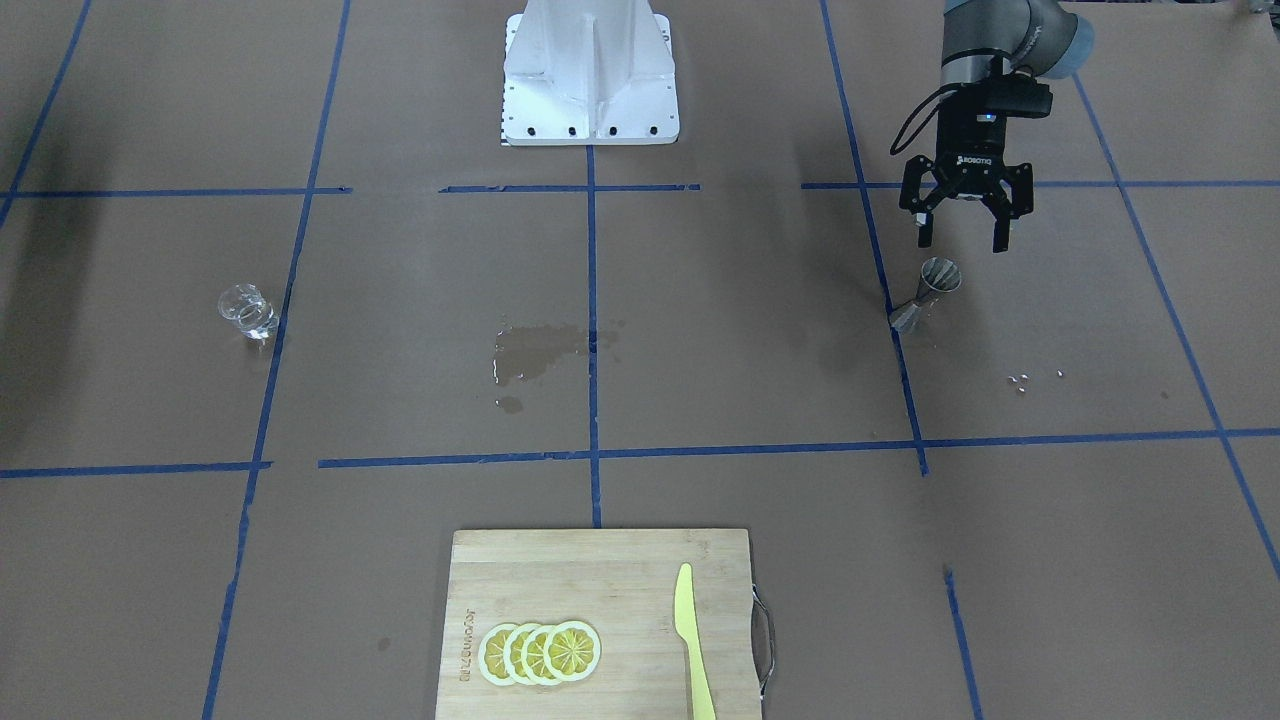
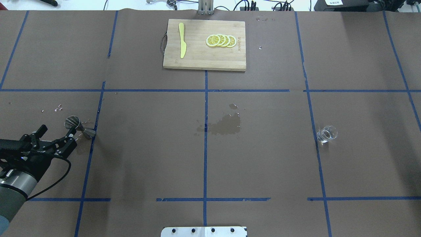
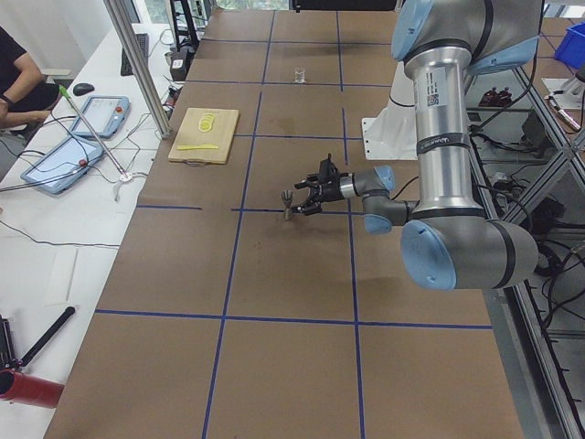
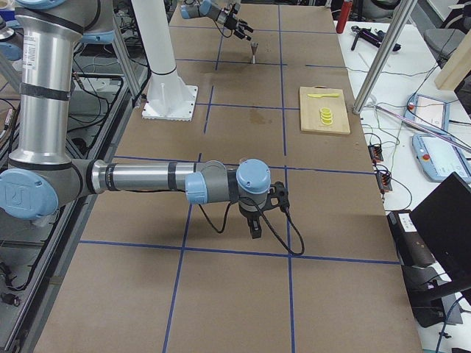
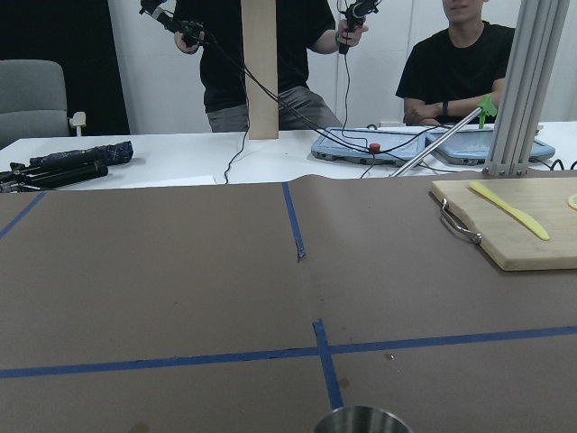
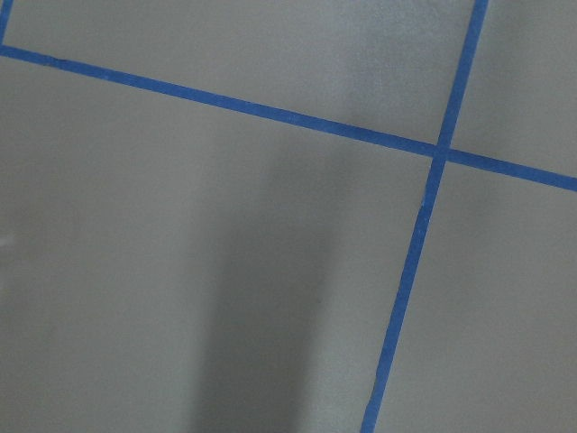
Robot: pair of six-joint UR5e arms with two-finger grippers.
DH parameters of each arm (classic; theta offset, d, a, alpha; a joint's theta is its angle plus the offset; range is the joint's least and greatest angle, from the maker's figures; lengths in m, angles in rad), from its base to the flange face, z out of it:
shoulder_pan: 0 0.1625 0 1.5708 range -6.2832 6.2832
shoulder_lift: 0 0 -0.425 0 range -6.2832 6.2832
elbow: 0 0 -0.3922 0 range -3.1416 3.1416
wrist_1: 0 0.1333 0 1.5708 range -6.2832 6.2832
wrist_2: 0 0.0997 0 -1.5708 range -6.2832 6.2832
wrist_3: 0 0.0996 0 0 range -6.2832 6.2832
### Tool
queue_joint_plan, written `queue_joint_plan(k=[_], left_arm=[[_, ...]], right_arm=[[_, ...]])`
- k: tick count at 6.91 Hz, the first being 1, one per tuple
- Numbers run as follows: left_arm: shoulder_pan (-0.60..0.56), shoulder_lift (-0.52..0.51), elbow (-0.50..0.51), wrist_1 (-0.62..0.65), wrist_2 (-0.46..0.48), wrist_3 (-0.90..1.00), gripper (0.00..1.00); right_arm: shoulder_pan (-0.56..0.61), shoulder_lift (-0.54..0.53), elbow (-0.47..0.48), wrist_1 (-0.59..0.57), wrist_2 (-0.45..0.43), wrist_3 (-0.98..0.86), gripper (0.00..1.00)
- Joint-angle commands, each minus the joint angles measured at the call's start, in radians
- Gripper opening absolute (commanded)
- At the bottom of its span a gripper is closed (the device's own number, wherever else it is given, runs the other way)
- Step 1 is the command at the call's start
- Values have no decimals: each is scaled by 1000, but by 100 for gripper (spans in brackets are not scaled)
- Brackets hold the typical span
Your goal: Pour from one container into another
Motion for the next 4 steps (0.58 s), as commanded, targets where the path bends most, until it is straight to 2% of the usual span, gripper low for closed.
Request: queue_joint_plan(k=[1,4], left_arm=[[6,-31,40,-2,15,-8,99],[9,-114,124,-9,41,-10,99]], right_arm=[[0,-1,4,0,0,-2,100],[0,-2,2,0,2,-2,100]])
